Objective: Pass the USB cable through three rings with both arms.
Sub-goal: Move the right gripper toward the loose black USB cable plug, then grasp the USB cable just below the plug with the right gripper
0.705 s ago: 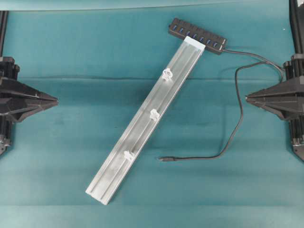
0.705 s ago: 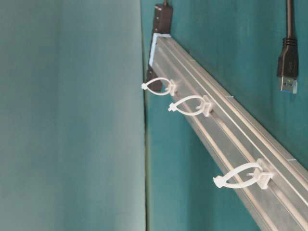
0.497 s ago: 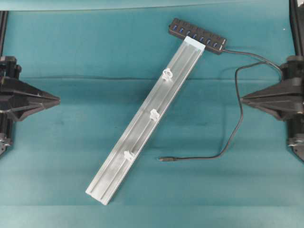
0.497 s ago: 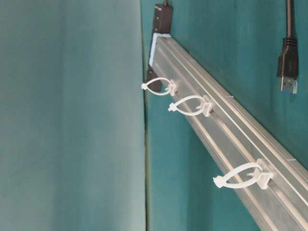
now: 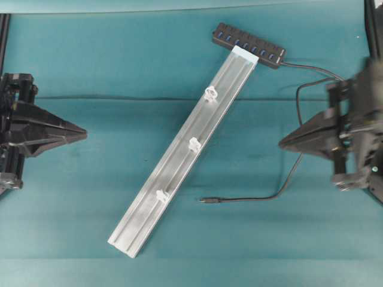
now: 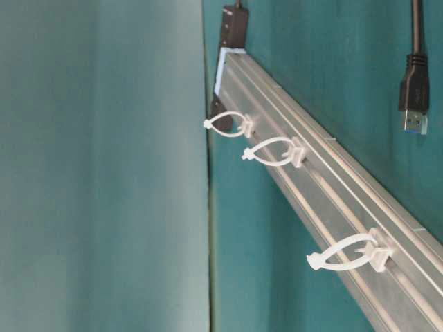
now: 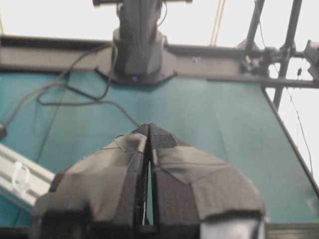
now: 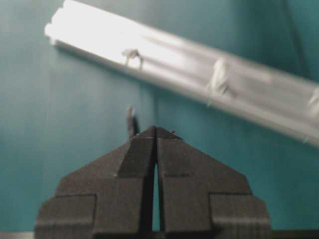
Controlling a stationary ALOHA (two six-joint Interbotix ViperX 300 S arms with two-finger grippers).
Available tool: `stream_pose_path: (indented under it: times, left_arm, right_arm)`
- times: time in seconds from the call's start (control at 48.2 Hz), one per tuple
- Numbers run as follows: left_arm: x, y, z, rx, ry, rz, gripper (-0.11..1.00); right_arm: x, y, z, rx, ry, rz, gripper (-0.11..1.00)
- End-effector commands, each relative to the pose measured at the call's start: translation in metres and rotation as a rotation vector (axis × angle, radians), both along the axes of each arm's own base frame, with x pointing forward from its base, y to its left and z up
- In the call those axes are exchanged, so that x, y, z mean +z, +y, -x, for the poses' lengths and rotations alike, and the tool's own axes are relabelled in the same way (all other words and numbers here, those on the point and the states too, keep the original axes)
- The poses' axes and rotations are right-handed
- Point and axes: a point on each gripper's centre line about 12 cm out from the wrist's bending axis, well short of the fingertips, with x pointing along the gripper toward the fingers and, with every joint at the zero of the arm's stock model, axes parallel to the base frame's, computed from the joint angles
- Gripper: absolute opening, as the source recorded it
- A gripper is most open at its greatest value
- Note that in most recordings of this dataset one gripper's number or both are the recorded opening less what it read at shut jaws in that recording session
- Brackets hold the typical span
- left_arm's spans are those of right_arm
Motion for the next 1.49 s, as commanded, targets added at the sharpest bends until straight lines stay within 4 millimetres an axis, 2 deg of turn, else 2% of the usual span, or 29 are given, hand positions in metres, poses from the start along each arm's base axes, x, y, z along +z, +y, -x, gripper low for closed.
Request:
stream_pose_path:
  times: [0.0, 0.187, 0.435, 0.622, 0.705, 0.808, 0.995, 1.078, 1.202, 1.472]
  left_arm:
    - [0.015, 0.000, -0.001, -0.002, -0.041, -0.002, -0.01]
    - [0.015, -0.001, -0.002, -0.002, -0.035, 0.000, -0.01]
    - [0.016, -0.001, -0.005, -0.002, -0.035, -0.002, -0.01]
    - [0.021, 0.000, -0.003, 0.002, -0.051, -0.009, -0.01]
    - [0.022, 0.000, -0.003, 0.002, -0.052, -0.009, -0.01]
    - [0.021, 0.001, -0.003, 0.003, -0.049, -0.009, -0.01]
    - [0.020, 0.000, -0.004, 0.003, -0.046, -0.009, -0.01]
    - [0.021, 0.001, -0.003, 0.005, -0.049, -0.009, -0.01]
    - [0.021, 0.001, -0.003, 0.005, -0.051, -0.009, -0.01]
    - [0.021, 0.001, -0.004, 0.004, -0.048, -0.006, -0.01]
  right_arm:
    - [-0.003, 0.006, -0.015, 0.013, 0.081, -0.019, 0.00]
    - [-0.024, 0.011, -0.040, 0.032, 0.289, -0.017, 0.00]
    - [-0.032, 0.015, -0.082, 0.045, 0.402, -0.013, 0.00]
    - [-0.059, 0.025, -0.100, 0.085, 0.528, 0.005, 0.01]
    - [-0.068, 0.026, -0.108, 0.081, 0.568, 0.001, 0.05]
    - [-0.074, 0.027, -0.116, 0.082, 0.599, 0.001, 0.18]
    - [-0.085, 0.029, -0.120, 0.104, 0.620, 0.052, 0.73]
    - [-0.087, 0.033, -0.121, 0.119, 0.618, 0.083, 0.89]
    - [-0.092, 0.033, -0.123, 0.111, 0.618, 0.081, 0.89]
    - [-0.115, 0.037, -0.126, 0.104, 0.661, 0.074, 0.89]
